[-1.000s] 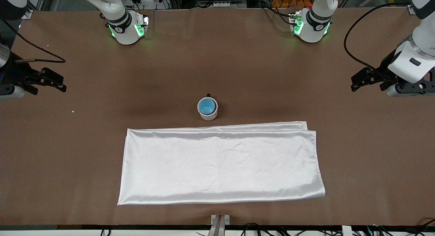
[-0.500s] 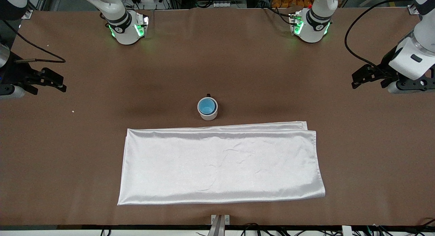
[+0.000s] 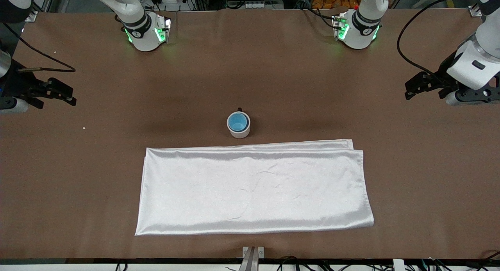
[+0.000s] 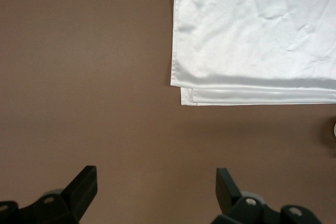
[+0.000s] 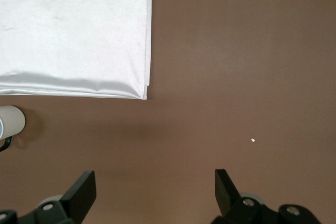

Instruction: Place blue cup into white mug on table

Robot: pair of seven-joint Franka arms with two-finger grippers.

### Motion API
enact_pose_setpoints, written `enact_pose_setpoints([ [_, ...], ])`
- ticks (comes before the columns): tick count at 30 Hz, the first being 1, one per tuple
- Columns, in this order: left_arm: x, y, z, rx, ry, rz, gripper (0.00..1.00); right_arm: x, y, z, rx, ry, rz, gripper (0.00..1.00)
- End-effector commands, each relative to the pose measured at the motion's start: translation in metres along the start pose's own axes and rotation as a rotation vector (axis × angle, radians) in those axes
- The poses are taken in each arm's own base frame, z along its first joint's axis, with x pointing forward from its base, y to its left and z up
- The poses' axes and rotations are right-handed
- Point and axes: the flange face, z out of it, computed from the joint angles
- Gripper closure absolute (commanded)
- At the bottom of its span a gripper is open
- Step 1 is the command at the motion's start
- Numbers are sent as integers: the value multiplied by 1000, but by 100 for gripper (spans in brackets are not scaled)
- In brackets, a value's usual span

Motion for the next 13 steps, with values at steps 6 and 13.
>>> enact_pose_setpoints([
  [6, -7, -4, -5, 50, 3, 26, 0, 2, 1, -4, 6, -2, -1, 0],
  [13, -7, -3, -5, 49, 3, 23, 0, 2, 1, -4, 6, -2, -1, 0],
])
